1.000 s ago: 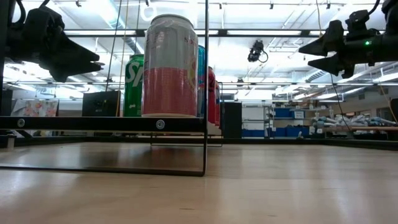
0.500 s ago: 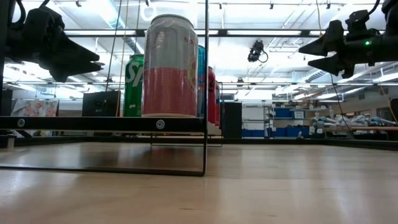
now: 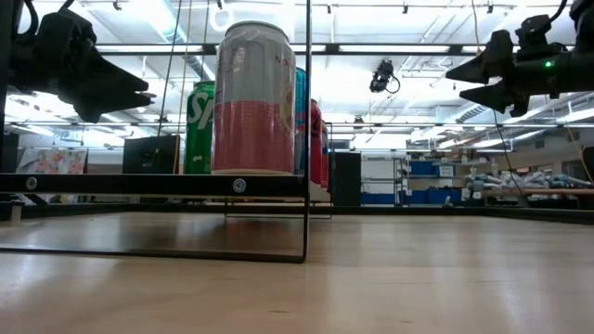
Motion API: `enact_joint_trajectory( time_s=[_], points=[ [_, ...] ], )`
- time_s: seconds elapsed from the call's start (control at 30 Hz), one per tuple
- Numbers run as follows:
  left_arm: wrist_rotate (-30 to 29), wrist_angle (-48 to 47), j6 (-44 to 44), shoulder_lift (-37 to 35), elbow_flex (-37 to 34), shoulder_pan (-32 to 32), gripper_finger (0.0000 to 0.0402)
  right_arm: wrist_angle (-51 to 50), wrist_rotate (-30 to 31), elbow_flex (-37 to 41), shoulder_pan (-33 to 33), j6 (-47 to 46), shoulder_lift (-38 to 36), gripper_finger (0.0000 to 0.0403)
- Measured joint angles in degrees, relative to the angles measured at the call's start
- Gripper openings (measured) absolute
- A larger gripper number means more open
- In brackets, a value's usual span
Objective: Place canned beverage on shelf
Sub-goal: Return to Home Position
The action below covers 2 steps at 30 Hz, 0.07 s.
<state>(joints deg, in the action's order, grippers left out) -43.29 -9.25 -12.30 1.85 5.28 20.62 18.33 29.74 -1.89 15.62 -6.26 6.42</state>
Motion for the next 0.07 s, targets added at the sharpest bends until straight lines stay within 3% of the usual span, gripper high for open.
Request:
enact_joint_trajectory(
  time_s=[0.07],
  points=[
    [0.0,0.0,0.0,0.0,0.0,0.0,0.0238,0.0,0.0,0.0,0.0,0.0,0.0,0.0348]
  ],
)
